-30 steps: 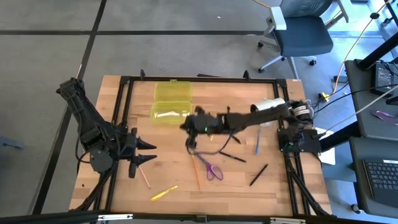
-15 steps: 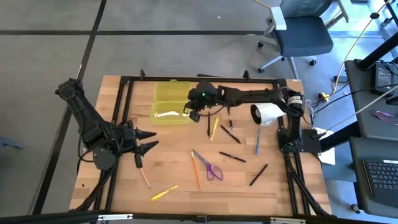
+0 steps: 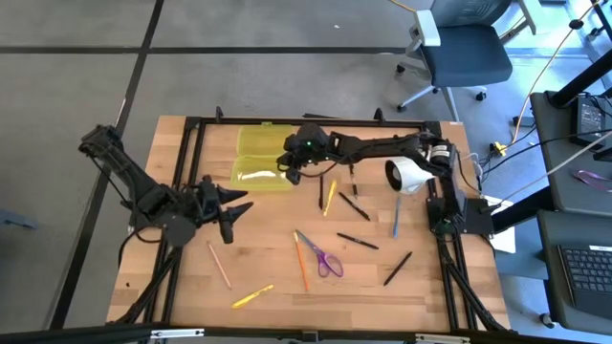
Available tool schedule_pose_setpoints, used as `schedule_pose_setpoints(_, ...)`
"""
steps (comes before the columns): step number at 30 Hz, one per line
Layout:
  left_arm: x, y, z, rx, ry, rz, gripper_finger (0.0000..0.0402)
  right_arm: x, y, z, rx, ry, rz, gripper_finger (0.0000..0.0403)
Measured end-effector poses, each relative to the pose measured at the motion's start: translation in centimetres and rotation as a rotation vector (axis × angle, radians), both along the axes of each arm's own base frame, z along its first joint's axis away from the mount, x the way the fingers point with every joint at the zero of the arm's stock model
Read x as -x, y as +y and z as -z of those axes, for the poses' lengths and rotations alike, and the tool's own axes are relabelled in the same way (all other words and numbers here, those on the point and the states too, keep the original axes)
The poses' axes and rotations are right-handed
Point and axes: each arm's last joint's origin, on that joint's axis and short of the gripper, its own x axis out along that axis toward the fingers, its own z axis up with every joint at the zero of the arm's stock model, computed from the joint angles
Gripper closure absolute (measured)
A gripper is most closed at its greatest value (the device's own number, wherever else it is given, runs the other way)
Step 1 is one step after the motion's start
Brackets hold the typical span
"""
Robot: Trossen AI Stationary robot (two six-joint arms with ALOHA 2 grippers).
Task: Pick & place school supplies into a supply box
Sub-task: Put the yellow pencil into the yellow supply box
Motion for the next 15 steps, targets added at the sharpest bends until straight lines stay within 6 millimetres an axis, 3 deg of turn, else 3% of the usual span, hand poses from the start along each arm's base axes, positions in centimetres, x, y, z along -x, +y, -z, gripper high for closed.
schedule_pose_setpoints(8,-0.5,0.6,0.1,0.031,0.025,0.015,0.0242,-2.9,-0.9,1.7,-0.074,0.02,0.041,0.0377)
schedule_pose_setpoints(15,-0.6,0.6,0.1,0.045,0.036,0.038,0.0238,-3.9,-0.3,2.3,-0.082,0.065,0.08,0.0377)
